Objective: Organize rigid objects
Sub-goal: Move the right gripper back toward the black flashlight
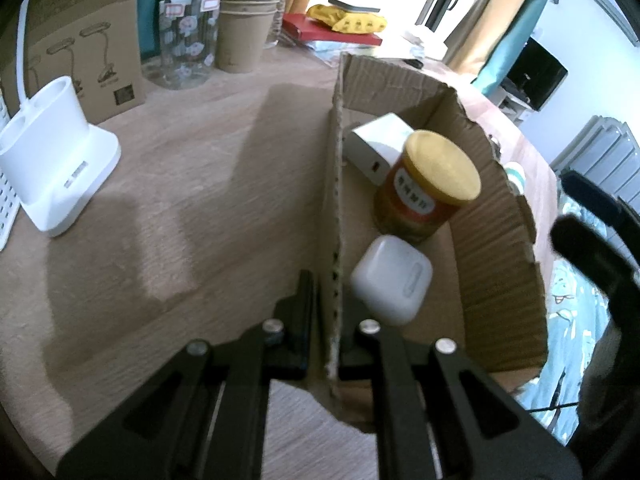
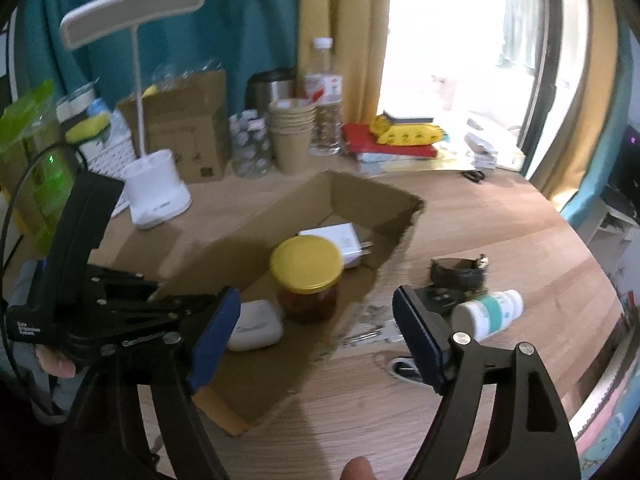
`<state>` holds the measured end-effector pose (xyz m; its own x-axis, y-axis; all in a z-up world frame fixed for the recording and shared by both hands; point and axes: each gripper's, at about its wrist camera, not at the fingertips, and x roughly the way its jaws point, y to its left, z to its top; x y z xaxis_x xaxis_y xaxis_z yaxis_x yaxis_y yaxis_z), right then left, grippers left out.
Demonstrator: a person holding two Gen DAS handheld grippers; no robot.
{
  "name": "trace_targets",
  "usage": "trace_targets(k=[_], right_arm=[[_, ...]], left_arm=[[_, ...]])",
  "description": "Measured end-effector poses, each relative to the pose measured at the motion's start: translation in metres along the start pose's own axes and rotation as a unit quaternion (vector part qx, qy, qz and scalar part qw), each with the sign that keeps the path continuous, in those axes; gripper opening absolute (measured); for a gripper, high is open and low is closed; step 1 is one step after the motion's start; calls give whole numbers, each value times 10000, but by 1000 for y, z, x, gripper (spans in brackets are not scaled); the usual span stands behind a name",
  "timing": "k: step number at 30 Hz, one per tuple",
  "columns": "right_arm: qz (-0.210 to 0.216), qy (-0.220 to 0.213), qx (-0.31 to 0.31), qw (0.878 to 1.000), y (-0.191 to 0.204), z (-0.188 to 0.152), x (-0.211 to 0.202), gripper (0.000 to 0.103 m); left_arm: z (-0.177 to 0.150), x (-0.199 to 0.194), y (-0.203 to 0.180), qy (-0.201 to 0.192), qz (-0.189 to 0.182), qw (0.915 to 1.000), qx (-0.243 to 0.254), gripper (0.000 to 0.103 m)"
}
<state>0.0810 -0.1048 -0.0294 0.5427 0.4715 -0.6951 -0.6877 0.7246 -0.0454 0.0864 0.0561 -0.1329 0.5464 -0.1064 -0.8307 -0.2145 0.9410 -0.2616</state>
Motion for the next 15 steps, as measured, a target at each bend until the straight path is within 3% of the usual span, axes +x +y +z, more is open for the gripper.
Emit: trace_targets(k=[8, 15], right_arm=[[-548, -113, 482, 9973, -50, -9, -11, 83], [-789, 60, 799, 9937, -85, -30, -5, 83]], left_arm=[[1, 0, 0, 12, 35, 10000, 1, 8], [1, 1, 1, 15, 38, 10000, -6, 8]])
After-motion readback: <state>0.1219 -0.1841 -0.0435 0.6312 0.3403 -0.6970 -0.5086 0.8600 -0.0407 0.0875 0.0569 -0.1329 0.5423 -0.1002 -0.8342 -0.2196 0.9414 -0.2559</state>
